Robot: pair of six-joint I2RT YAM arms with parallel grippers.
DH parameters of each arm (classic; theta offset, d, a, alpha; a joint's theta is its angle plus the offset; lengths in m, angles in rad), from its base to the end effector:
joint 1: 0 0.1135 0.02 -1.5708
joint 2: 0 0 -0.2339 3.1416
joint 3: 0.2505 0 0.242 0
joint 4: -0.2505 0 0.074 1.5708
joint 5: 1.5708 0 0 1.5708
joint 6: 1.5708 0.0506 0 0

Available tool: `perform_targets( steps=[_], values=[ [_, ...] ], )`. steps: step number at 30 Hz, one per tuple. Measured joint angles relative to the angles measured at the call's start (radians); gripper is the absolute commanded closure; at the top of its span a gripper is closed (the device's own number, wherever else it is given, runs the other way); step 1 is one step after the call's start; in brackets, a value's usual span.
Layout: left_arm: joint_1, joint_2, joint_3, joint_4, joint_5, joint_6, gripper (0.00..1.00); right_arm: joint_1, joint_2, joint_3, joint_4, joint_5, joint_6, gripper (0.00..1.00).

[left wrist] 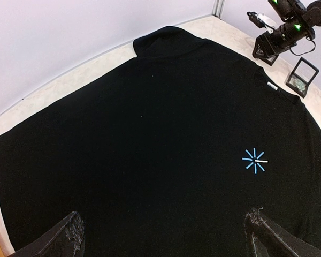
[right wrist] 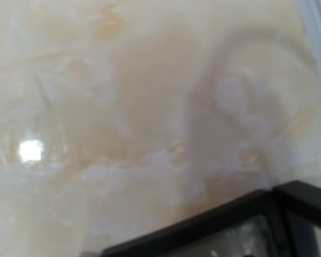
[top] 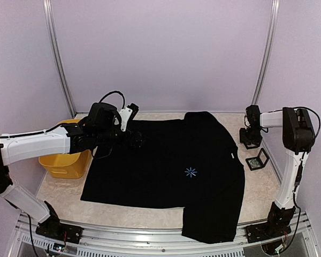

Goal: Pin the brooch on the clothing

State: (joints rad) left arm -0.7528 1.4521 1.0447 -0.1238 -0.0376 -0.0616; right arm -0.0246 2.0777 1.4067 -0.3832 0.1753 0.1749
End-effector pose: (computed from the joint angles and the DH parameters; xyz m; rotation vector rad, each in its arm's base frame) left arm 0.2485 -0.2302 0.2448 0.7012 2.0153 -0.4468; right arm 0.4153 -0.0190 0.1115 0.3201 2.5897 -0.1769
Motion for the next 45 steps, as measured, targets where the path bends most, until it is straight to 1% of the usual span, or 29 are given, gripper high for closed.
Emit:
perform_targets(
  steps=[2,5,9,11,14,16,18,21,28,32,36,39,45],
  values=[
    [0.001,0.000,0.000,-0.001,-0.001,0.002,0.01,0.000,0.000,-0.005,0.008,-0.015,0.000,0.53],
    [0.001,0.000,0.000,-0.003,-0.004,0.003,0.01,0.000,-0.008,-0.018,0.017,-0.031,0.000,0.57],
    [0.001,0.000,0.000,-0.005,-0.005,0.004,0.01,0.000,-0.031,-0.048,0.016,-0.041,-0.003,0.59],
    [0.002,0.000,0.000,-0.005,-0.005,0.005,0.01,0.000,-0.042,-0.063,0.013,-0.041,-0.005,0.56],
    [0.002,0.000,0.000,-0.005,-0.005,0.008,0.01,0.000,-0.056,-0.077,0.003,-0.032,-0.010,0.46],
    [0.002,0.000,0.000,-0.005,-0.005,0.010,0.01,0.000,-0.062,-0.080,-0.008,-0.021,-0.016,0.44],
    [0.002,0.000,0.000,-0.005,-0.004,0.011,0.01,0.000,-0.064,-0.080,-0.015,-0.009,-0.022,0.45],
    [0.002,0.000,0.000,-0.005,-0.005,0.015,0.01,0.003,-0.068,-0.084,-0.019,0.019,-0.030,0.52],
    [0.005,0.000,0.000,-0.018,-0.004,0.022,0.01,0.013,-0.077,-0.092,-0.031,0.080,-0.052,0.75],
    [0.006,0.000,0.000,-0.026,-0.003,0.025,0.01,0.014,-0.087,-0.097,-0.033,0.093,-0.060,0.86],
    [0.006,0.000,0.000,-0.028,0.002,0.026,0.01,0.015,-0.100,-0.098,-0.033,0.108,-0.062,0.92],
    [0.006,0.000,0.000,-0.028,0.005,0.027,0.01,0.015,-0.109,-0.098,-0.034,0.126,-0.064,1.00],
    [0.006,0.000,-0.001,-0.031,0.005,0.033,0.01,0.015,-0.125,-0.097,-0.044,0.151,-0.062,1.00]
  ],
)
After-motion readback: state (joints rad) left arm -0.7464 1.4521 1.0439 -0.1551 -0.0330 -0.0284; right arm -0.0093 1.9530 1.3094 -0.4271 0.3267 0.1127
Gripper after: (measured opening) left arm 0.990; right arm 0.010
